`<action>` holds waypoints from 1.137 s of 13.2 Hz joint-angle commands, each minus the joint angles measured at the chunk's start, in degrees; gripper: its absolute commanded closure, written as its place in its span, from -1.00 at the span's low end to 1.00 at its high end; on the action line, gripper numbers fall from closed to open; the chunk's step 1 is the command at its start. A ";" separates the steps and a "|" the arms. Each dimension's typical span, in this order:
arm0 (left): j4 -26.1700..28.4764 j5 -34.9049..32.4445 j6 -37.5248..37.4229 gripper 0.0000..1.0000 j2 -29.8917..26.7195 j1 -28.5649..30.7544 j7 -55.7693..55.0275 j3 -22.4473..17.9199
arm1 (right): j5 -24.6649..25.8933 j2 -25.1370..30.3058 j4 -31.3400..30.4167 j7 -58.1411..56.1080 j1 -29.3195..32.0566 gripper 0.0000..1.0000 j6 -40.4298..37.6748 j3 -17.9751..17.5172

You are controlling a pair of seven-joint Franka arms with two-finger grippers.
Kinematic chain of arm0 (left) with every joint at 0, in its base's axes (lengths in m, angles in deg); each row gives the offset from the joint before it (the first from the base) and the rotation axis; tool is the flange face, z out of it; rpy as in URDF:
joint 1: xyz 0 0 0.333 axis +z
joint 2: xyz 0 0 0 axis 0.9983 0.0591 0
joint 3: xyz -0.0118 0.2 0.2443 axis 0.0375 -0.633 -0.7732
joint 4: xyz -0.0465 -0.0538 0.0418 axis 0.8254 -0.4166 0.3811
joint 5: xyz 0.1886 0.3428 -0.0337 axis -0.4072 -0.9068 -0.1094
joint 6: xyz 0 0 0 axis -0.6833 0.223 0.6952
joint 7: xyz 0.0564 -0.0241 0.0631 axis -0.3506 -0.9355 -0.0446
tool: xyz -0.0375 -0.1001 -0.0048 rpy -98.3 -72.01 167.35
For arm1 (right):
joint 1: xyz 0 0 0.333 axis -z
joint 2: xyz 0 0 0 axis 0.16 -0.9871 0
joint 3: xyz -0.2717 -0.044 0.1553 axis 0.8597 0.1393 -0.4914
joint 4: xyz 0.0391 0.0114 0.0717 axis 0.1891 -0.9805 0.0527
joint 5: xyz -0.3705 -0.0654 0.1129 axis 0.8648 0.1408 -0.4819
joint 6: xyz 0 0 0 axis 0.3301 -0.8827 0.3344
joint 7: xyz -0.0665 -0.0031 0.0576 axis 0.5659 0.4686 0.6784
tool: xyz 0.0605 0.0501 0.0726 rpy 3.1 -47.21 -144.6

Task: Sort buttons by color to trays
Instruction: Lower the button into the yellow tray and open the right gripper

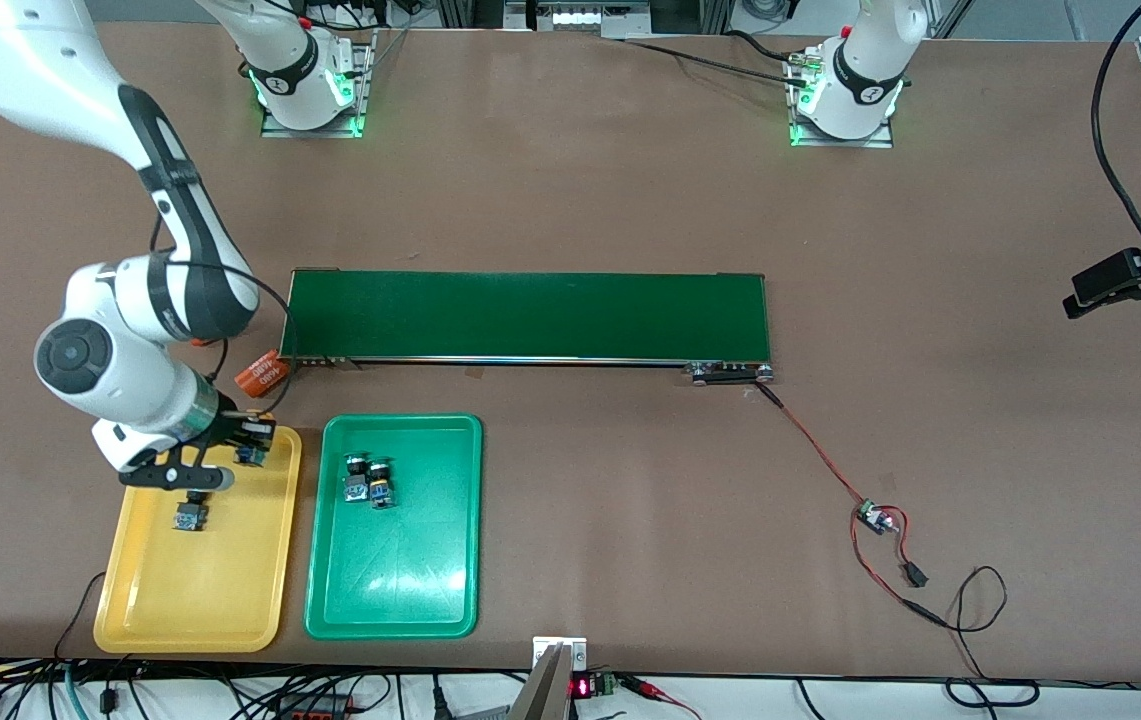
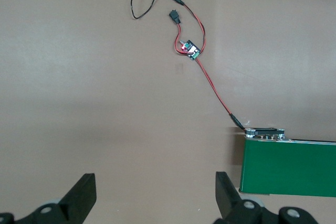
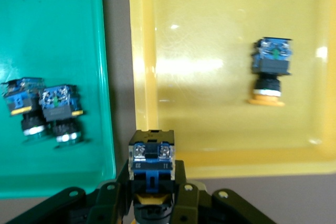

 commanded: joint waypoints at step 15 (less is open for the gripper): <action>-0.14 0.07 -0.98 -1.00 -0.71 0.17 0.99 1.18 | -0.04 -10.26 4.57 -5.10 -0.42 -0.30 14.24 6.32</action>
